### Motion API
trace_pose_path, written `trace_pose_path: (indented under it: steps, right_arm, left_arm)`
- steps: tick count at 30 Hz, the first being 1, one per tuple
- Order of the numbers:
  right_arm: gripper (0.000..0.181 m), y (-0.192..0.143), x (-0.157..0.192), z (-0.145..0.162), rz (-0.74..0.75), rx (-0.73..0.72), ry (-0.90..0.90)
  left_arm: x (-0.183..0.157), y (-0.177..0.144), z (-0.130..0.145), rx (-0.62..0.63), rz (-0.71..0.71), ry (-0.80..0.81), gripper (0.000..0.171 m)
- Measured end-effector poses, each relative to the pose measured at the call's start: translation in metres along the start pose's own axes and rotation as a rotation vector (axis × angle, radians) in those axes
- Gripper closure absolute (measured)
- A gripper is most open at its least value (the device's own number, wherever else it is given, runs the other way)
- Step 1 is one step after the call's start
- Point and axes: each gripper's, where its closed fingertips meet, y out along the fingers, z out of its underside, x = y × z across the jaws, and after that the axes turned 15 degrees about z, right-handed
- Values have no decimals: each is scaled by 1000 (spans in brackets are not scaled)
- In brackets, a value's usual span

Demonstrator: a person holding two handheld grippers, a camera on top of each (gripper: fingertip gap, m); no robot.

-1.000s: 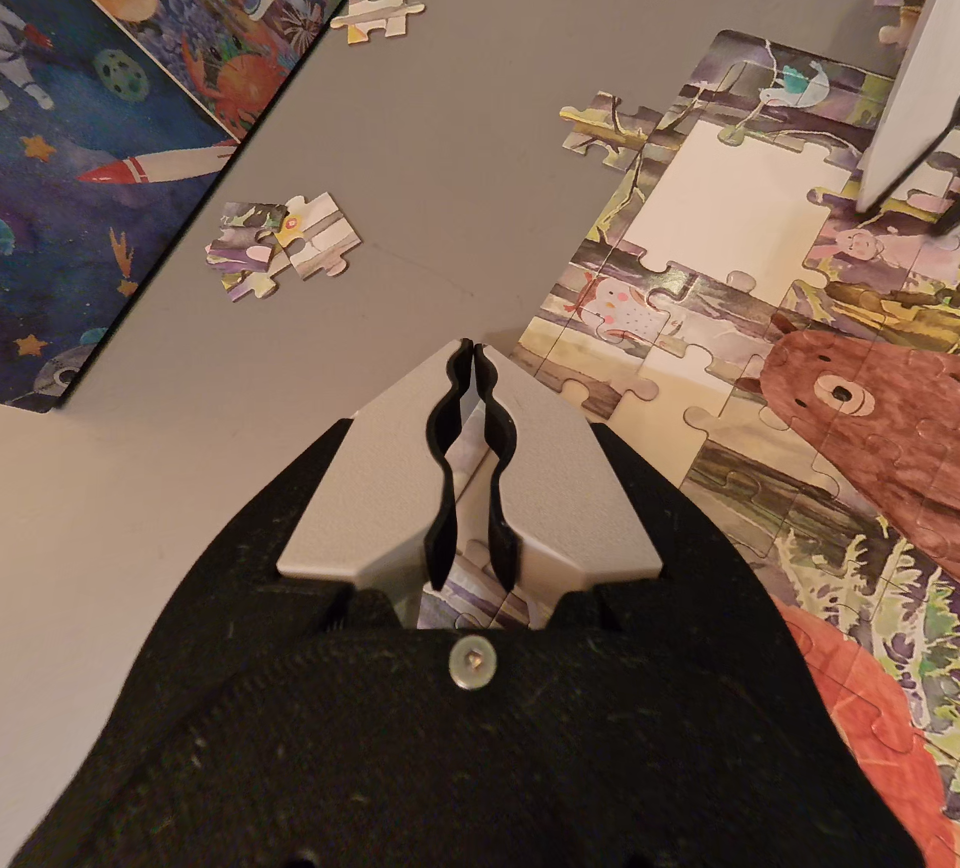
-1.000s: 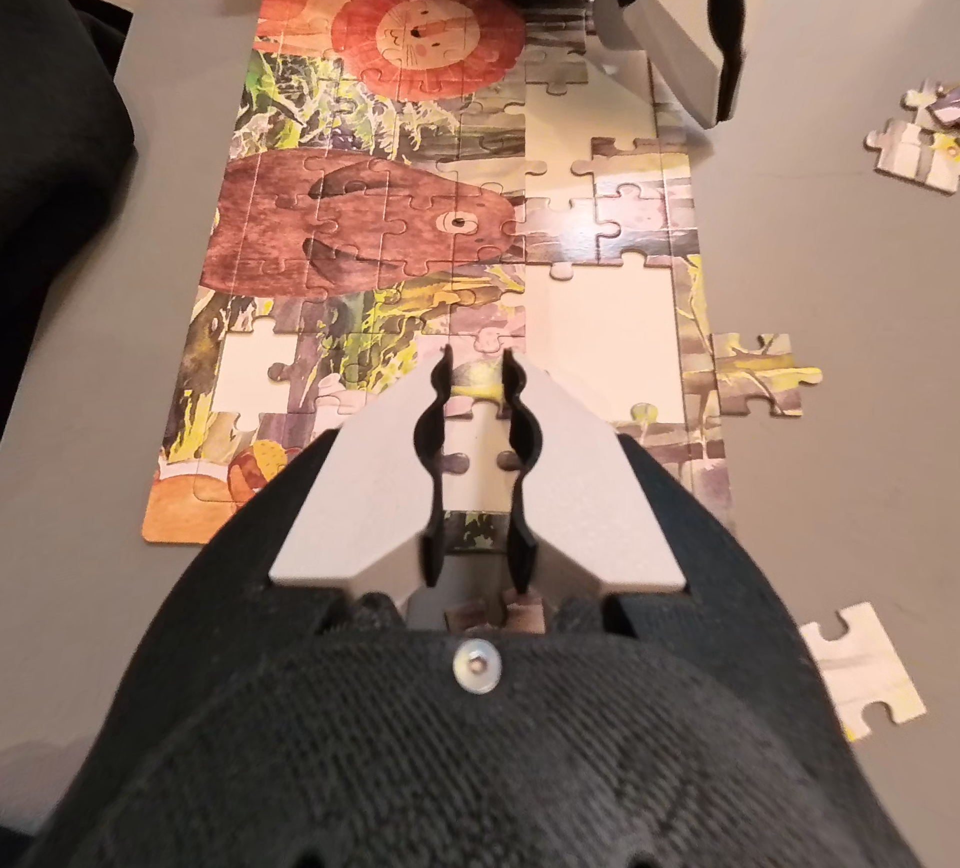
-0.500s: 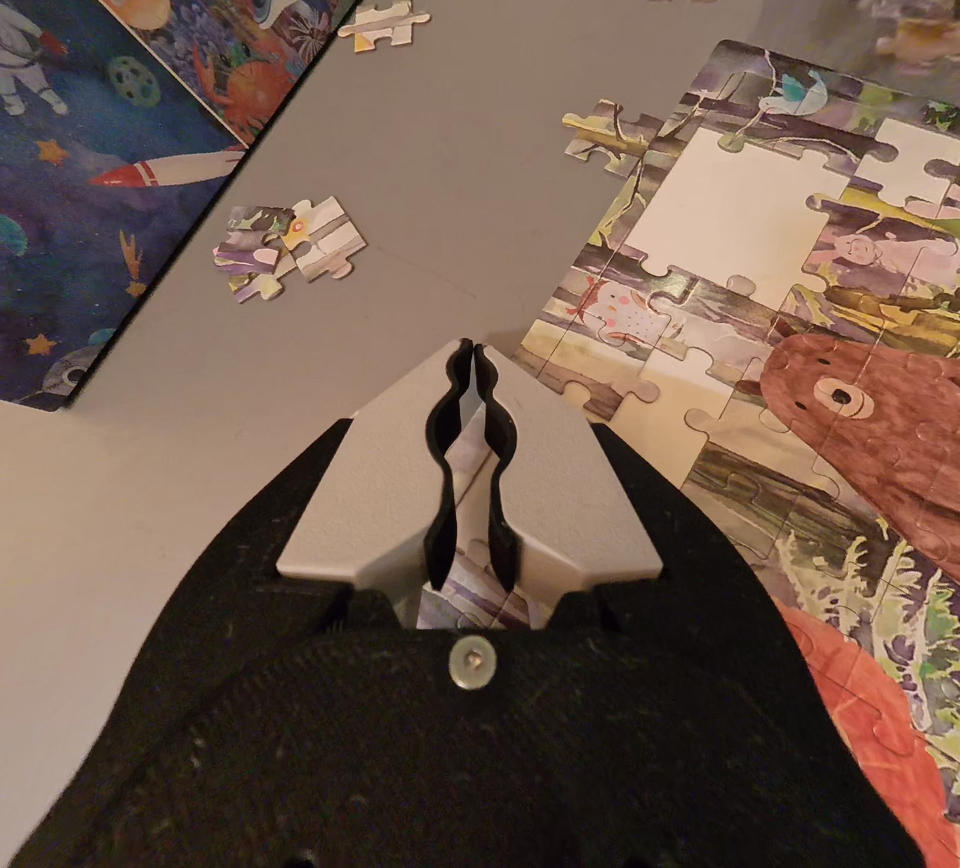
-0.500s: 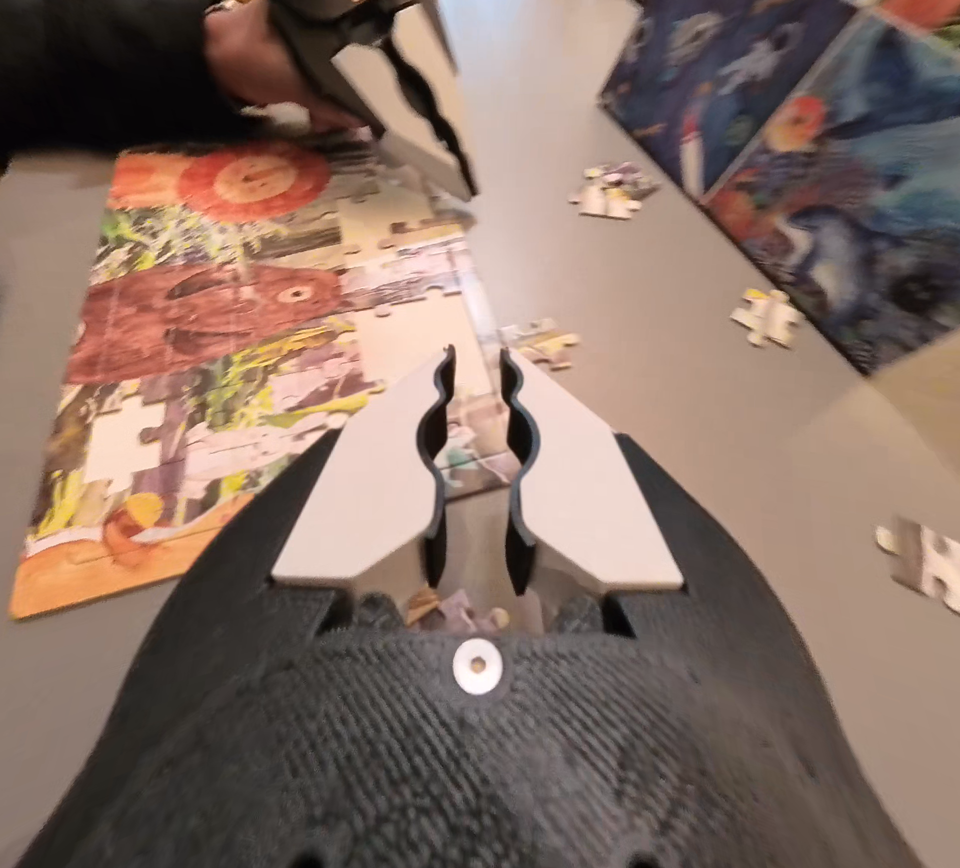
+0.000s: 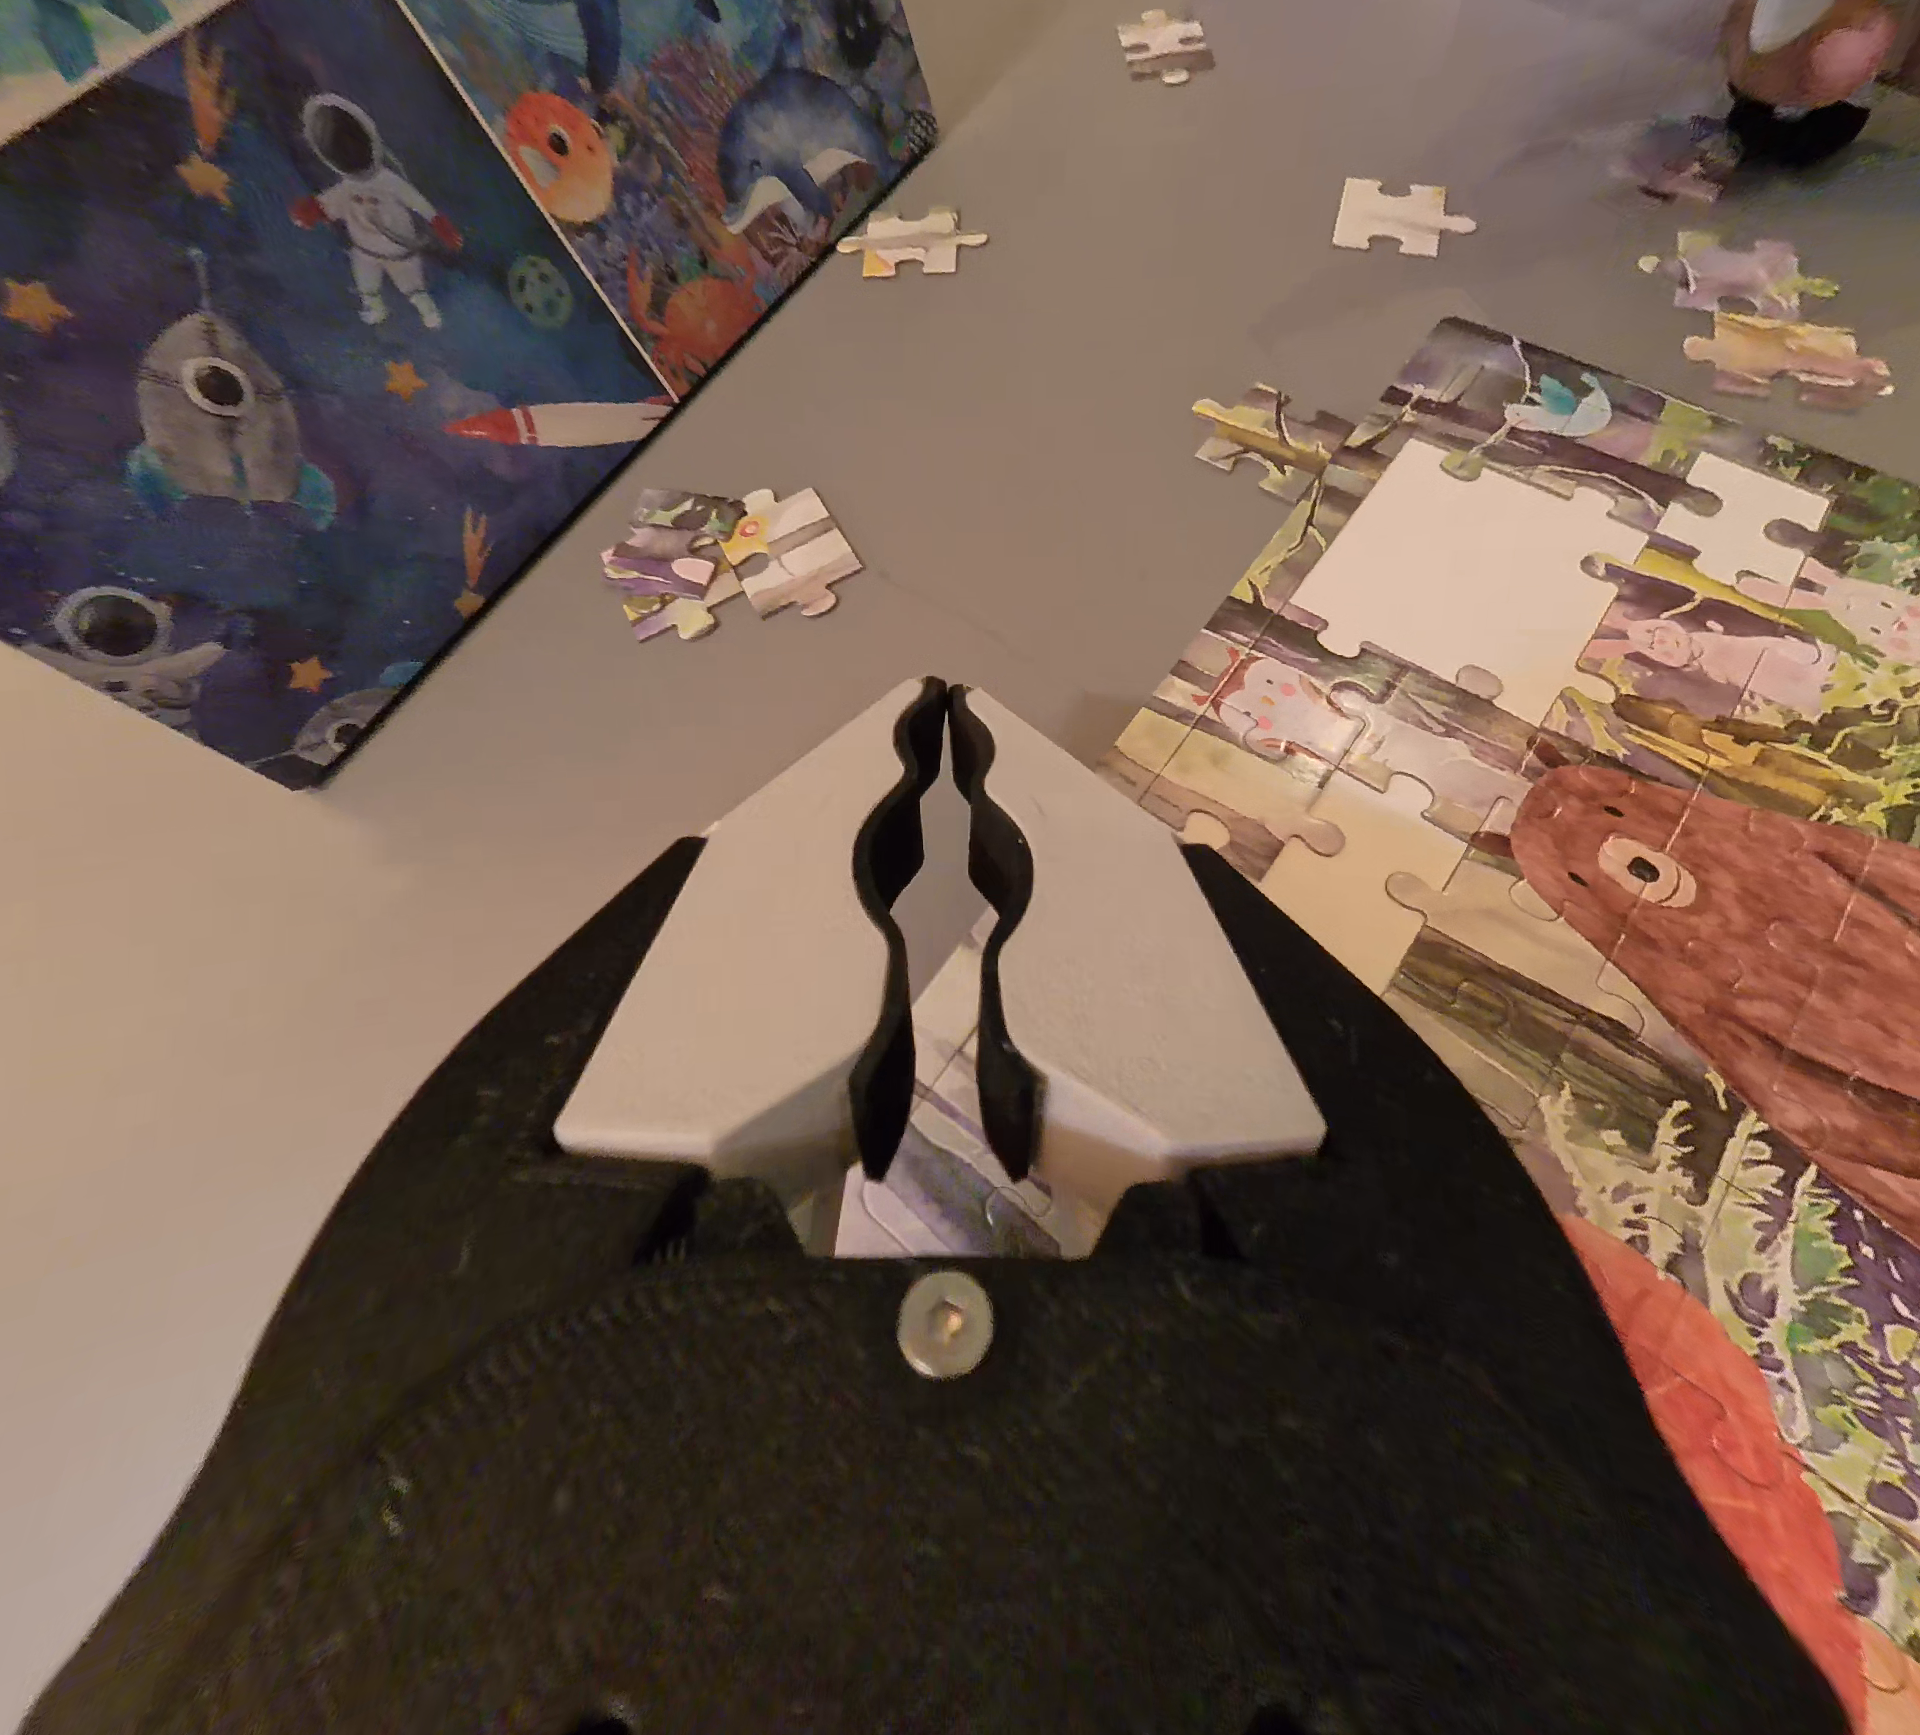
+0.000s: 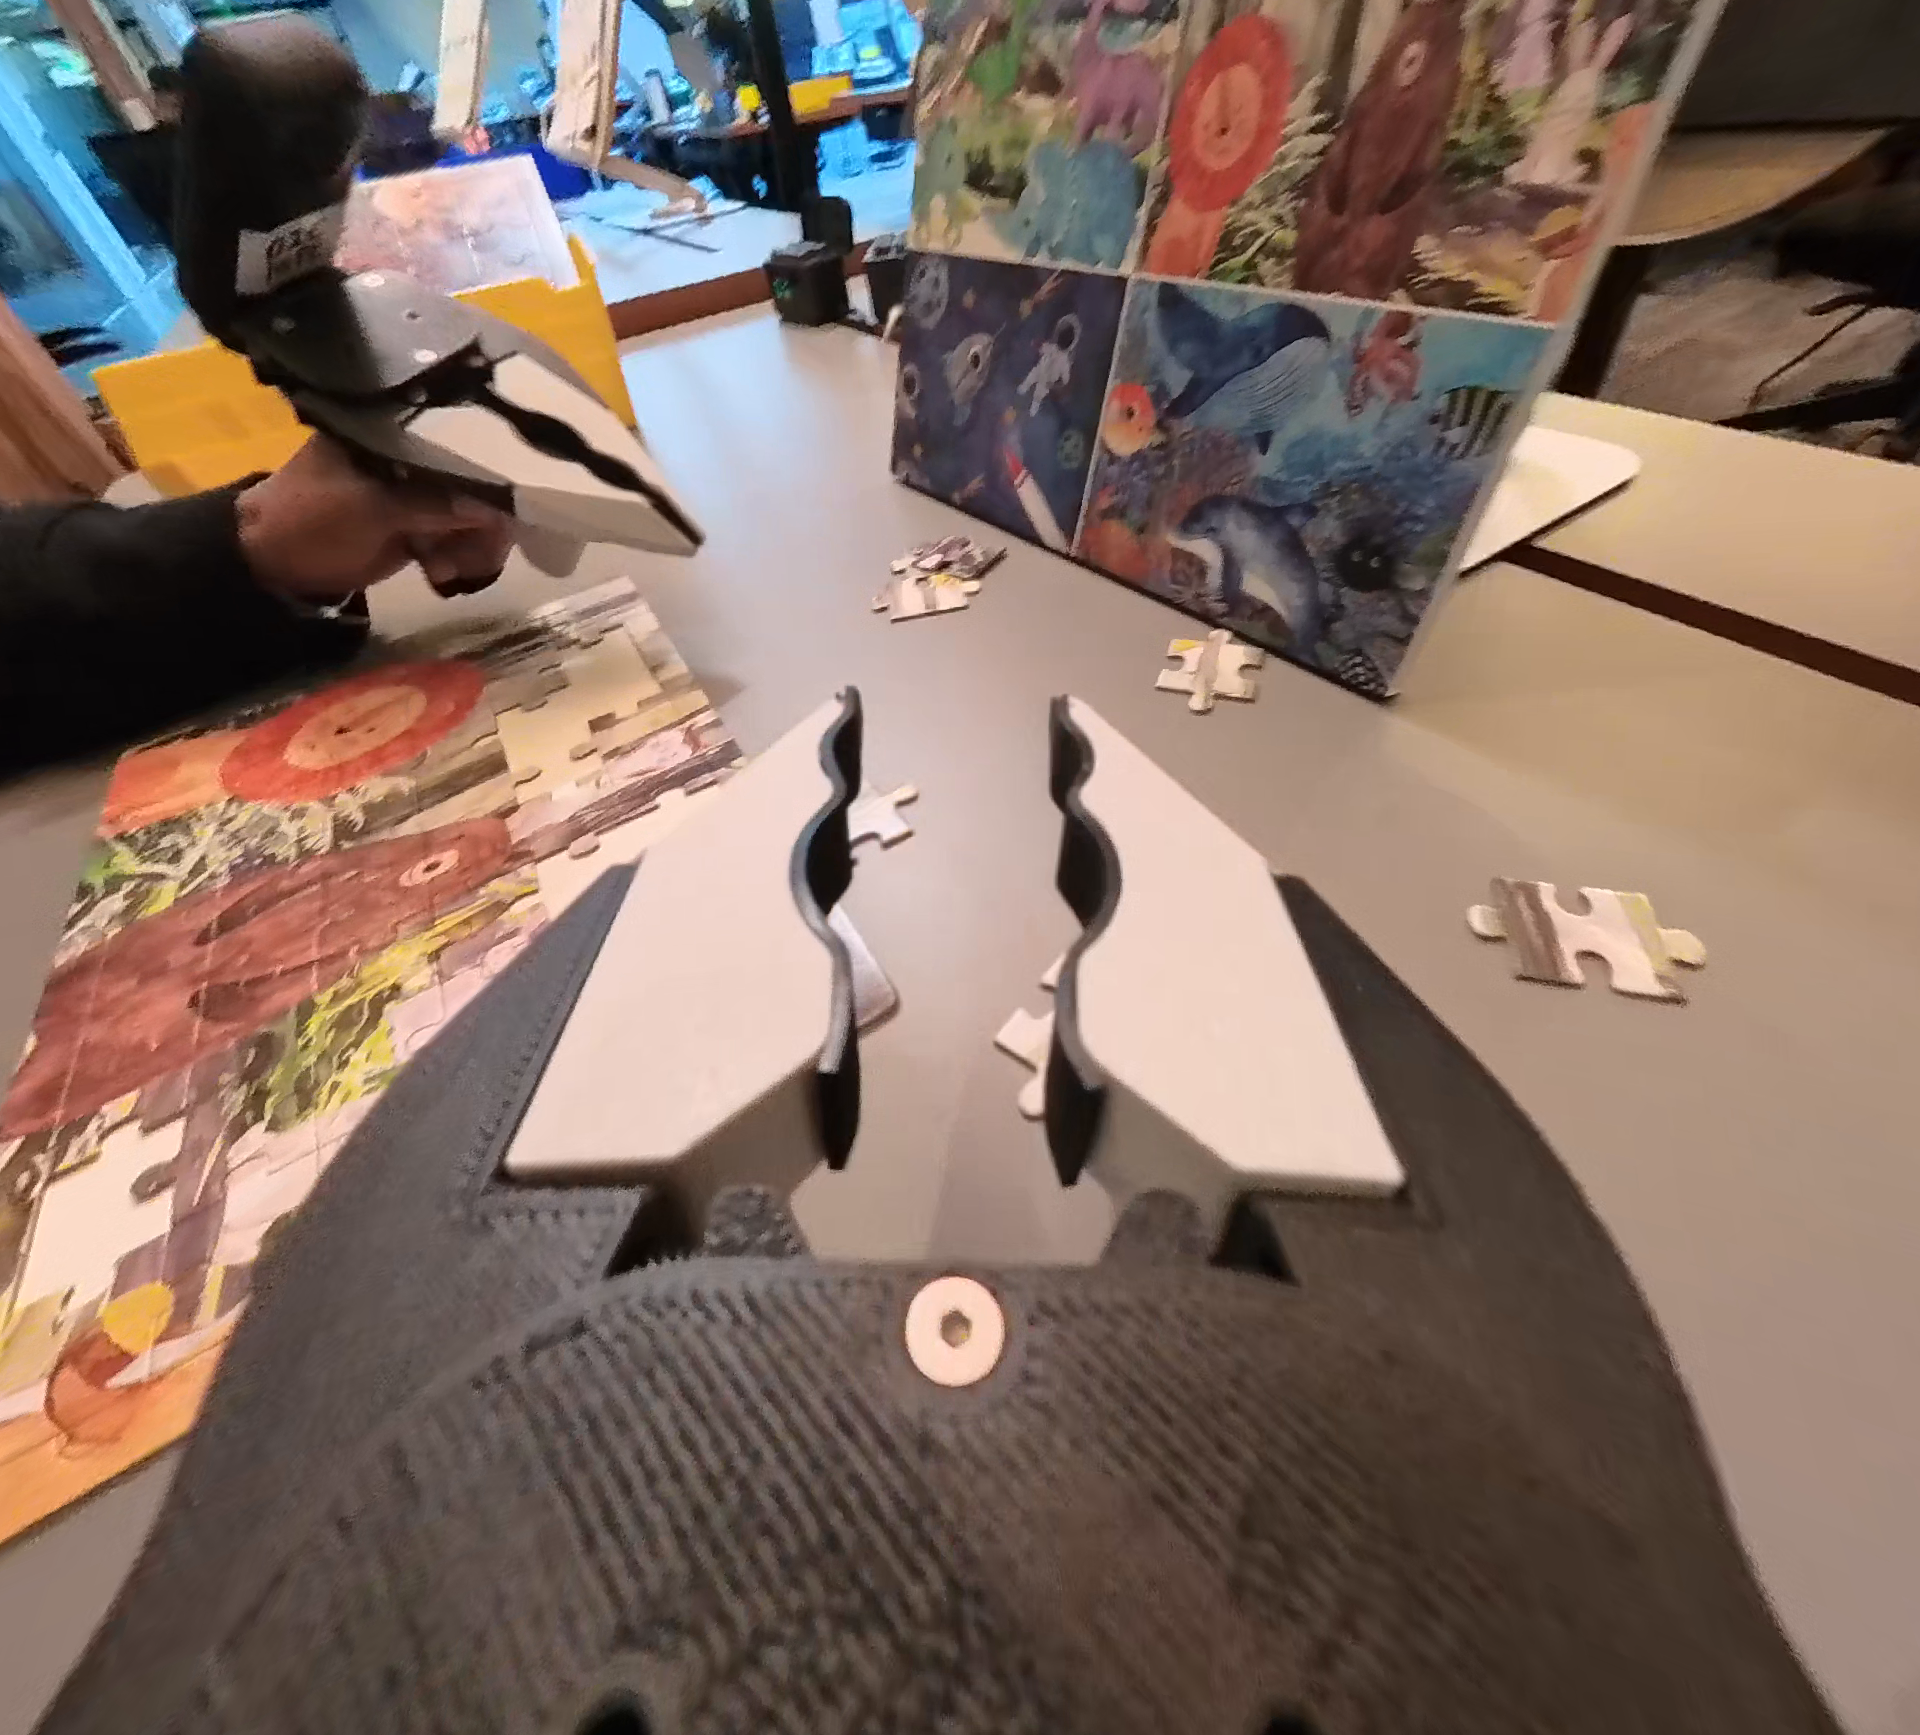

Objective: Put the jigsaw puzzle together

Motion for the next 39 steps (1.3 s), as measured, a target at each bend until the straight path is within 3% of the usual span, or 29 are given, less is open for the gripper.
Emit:
trace_pose_path:
  steps: [18,26,31,33,39]
  right_arm:
    - [141,-7,-30,2,152,-6,-15]
    - [142,-11,-37,-1,151,-18,48]
    - [142,-7,-34,5,174,21,-16]
    - [137,-2,-40,7,262,43,-103]
    - [115,21,-46,-44,309,-71,-98]
  left_arm:
    - [36,-28,-1,-101,-136,-33,171]
    - [40,-33,-2,-183,-83,-127,171]
    - [40,-36,-6,-202,-83,-128,171]
    - [39,-34,-6,-192,-83,-119,171]
    - [30,-25,-5,-146,-52,-102,171]
